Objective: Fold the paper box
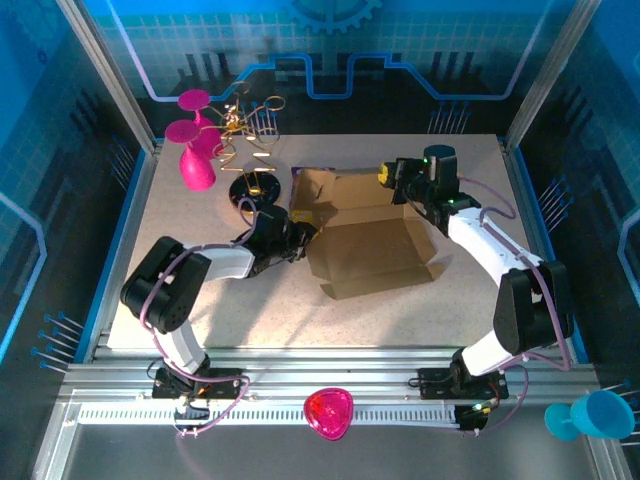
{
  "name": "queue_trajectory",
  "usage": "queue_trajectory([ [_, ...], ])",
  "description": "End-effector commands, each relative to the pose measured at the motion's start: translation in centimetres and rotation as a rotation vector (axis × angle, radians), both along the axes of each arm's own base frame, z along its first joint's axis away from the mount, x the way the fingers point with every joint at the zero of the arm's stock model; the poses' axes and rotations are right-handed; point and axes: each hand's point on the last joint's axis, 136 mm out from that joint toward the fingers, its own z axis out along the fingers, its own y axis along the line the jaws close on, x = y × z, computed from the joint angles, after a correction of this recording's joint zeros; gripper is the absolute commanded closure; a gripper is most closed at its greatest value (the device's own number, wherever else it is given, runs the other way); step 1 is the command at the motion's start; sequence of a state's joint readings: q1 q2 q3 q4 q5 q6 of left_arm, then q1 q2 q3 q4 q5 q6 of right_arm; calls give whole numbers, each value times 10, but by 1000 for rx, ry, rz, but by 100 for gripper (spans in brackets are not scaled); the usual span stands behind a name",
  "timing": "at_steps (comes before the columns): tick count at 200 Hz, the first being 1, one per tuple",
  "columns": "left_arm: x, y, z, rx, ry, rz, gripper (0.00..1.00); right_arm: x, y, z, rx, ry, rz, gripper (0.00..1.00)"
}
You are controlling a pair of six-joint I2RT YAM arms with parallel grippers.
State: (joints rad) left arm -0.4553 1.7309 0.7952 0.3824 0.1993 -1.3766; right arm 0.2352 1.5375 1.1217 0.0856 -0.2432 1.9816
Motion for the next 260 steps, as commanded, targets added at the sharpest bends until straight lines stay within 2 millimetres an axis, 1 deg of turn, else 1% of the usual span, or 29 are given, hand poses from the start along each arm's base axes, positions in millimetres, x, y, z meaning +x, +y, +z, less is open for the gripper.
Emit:
queue_trajectory([
  [1,-13,2,3,124,3,-77,74,-10,2,-2,-12,13,3,100],
  [9,-15,1,8,141,-6,-92,73,-10,0,0,-21,7,-4,100],
  [17,-19,1,12,161,-16,-108,69,-9,-2,-1,-29,3,-8,100],
  [33,-29,3,25,199,-36,-136,57,-6,-7,0,-48,-9,-10,100],
  [54,-47,9,40,230,-43,-166,47,-4,-16,-2,-88,-19,-11,100],
  [75,-71,13,53,225,-37,-203,41,-5,-20,-6,-131,-19,4,100],
  [95,-96,15,71,222,-52,-243,38,-11,-23,-12,-177,-6,21,100],
  [113,-113,26,93,222,-79,-236,37,-20,-26,-16,-211,10,24,100],
  [128,-122,41,112,243,-111,-203,37,-26,-30,-15,-243,3,18,100],
  [137,-124,49,123,248,-126,-185,36,-28,-31,-16,-252,-2,17,100],
  [149,-123,58,132,245,-135,-165,37,-29,-30,-23,-252,3,25,100],
  [164,-120,65,139,243,-134,-155,39,-35,-30,-33,-253,19,29,100],
  [182,-115,69,146,270,-142,-160,40,-47,-28,-43,-253,44,31,100],
  [206,-109,68,147,286,-145,-173,42,-57,-30,-49,-268,43,19,100],
  [231,-100,62,144,294,-151,-195,44,-52,-31,-60,-250,34,8,100],
  [234,-99,61,143,299,-151,-200,44,-52,-29,-62,-246,41,13,100],
  [235,-99,61,143,300,-151,-201,44,-54,-30,-68,-247,54,16,100],
  [237,-98,61,142,305,-151,-205,44,-56,-30,-74,-244,67,19,100],
  [242,-96,60,141,316,-153,-216,44,-56,-29,-78,-234,72,21,100],
  [249,-93,59,140,341,-151,-231,44,-56,-28,-79,-226,72,20,100],
  [260,-87,58,141,380,-161,-260,45,-56,-29,-74,-237,70,16,100],
])
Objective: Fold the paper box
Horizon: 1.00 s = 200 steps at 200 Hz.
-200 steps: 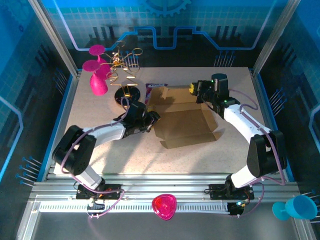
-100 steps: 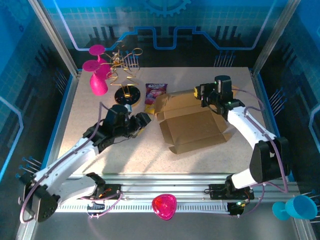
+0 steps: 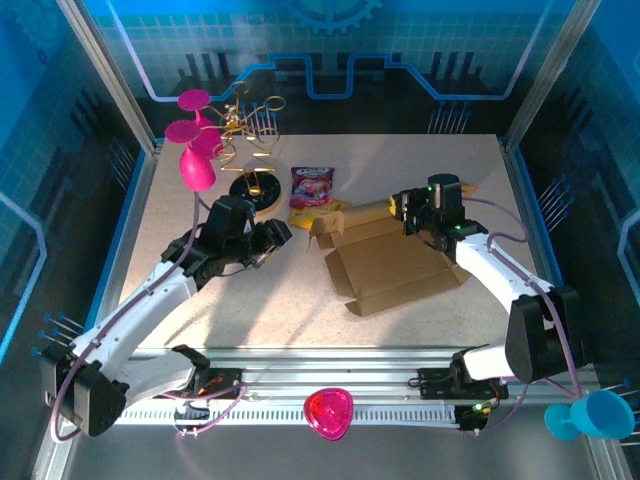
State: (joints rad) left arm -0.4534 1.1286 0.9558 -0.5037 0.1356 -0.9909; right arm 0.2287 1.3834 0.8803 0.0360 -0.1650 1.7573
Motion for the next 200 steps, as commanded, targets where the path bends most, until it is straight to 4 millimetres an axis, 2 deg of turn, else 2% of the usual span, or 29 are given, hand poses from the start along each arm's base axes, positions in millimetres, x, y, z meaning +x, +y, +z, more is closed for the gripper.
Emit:
queue_trajectory([
  [1,11,-2,9,81,-40,-74,45,-5,-1,-17,-5,53,-14,100],
  [16,20,-3,14,137,-60,-111,45,-8,-5,-15,-36,57,-7,100],
  [18,22,-4,15,144,-65,-119,45,-5,-5,-6,-33,38,-7,100],
  [25,26,-5,17,168,-77,-137,45,-4,-5,0,-40,33,-2,100],
  [55,39,-6,15,285,-83,-214,46,-7,-3,-1,-49,77,32,100],
  [80,39,-6,10,334,-61,-242,46,-14,-4,3,-70,107,44,100],
  [101,32,-3,12,308,-63,-212,46,-25,-12,21,-126,112,62,100],
  [119,26,1,14,287,-64,-180,46,-35,-13,29,-144,111,81,100],
  [153,16,5,16,238,-64,-139,46,-44,1,19,-90,129,79,100],
  [200,10,8,12,229,-45,-124,46,-16,35,-5,-52,147,104,100],
])
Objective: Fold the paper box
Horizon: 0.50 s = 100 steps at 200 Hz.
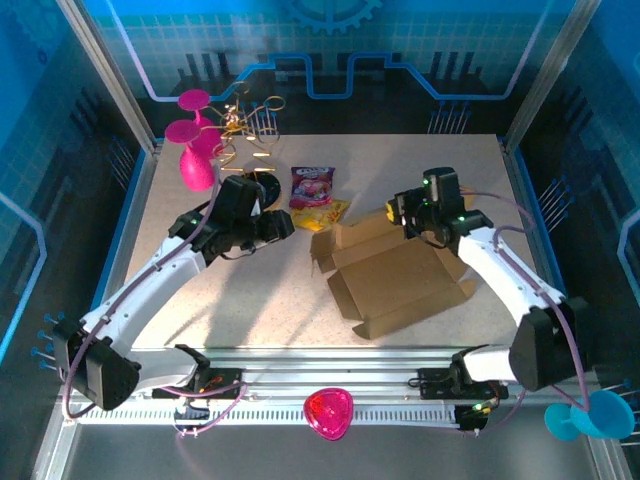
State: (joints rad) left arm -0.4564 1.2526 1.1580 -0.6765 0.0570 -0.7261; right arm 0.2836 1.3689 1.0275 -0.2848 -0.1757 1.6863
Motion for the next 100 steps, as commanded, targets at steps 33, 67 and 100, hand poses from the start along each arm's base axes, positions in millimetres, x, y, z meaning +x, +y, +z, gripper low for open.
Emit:
queue_trajectory([
  [33,-9,5,-7,28,18,-10,46,52,32,-3,75,-82,-18,100],
  [67,-4,5,-17,89,30,-62,45,73,40,3,90,-115,4,100],
  [100,11,0,-16,131,28,-93,43,79,42,7,101,-136,5,100],
])
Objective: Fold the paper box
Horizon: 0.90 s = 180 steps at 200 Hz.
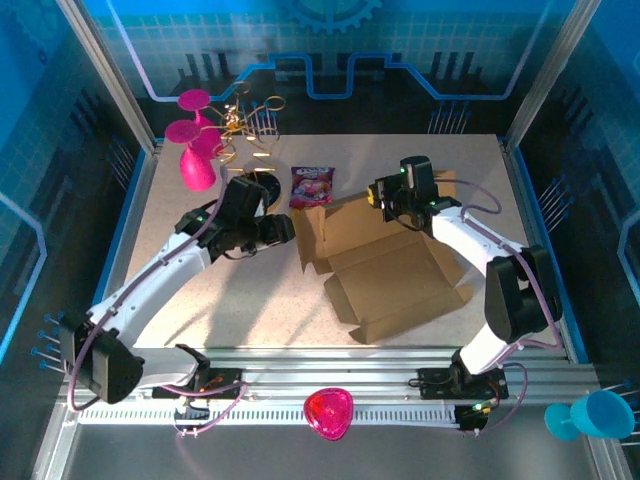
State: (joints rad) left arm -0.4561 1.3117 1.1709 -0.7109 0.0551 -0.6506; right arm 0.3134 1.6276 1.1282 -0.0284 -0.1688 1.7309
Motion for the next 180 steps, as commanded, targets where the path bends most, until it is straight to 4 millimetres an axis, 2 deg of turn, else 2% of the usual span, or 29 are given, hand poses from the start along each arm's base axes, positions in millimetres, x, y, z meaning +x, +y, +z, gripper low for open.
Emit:
queue_trajectory([
  [1,11,1,4,56,-14,-36,43,11,9,23,48,-62,9,100],
  [44,24,-5,6,49,-19,-24,42,11,8,31,67,-100,18,100],
  [91,40,-13,1,82,-12,-72,41,0,6,19,83,-78,22,100],
  [113,48,-18,-11,101,21,-89,43,-2,5,17,89,-78,18,100],
  [125,51,-20,-16,109,35,-89,46,-3,5,17,91,-76,16,100],
  [150,53,-20,-20,134,60,-67,60,-2,4,20,94,-87,12,100],
  [180,46,-22,-23,161,90,-35,67,-2,2,23,102,-102,5,100],
])
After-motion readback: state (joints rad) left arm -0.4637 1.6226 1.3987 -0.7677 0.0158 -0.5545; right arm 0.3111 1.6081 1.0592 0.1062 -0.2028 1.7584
